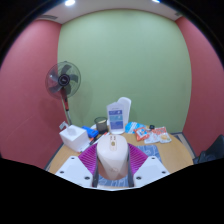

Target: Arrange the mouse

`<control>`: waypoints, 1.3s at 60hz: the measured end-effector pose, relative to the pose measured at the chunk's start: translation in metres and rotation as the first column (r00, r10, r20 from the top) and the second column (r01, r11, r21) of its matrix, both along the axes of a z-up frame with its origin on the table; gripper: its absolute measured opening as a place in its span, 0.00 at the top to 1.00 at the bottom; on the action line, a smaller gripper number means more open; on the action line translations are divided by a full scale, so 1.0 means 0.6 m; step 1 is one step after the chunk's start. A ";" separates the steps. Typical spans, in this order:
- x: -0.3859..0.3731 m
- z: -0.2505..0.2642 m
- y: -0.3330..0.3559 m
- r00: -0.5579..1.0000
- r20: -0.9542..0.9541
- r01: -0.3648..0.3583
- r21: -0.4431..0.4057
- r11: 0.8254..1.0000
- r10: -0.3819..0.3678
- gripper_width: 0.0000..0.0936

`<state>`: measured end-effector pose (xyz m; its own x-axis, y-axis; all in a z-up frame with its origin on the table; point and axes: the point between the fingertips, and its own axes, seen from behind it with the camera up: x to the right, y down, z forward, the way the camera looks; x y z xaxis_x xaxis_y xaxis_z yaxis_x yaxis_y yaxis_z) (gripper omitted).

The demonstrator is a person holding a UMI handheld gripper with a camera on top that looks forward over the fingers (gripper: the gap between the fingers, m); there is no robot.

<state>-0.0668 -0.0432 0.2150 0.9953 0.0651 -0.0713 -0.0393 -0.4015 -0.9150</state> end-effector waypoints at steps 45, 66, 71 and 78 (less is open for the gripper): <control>0.128 -0.306 0.139 0.995 0.104 0.024 -0.252 0.967 0.002 0.11; 0.087 -0.092 -0.134 0.985 0.138 0.122 -0.160 0.979 -0.100 0.10; 0.075 -0.067 -0.209 0.981 0.150 0.143 -0.155 0.978 -0.120 0.10; 0.055 -0.040 -0.296 0.979 0.162 0.148 -0.149 0.978 -0.123 0.10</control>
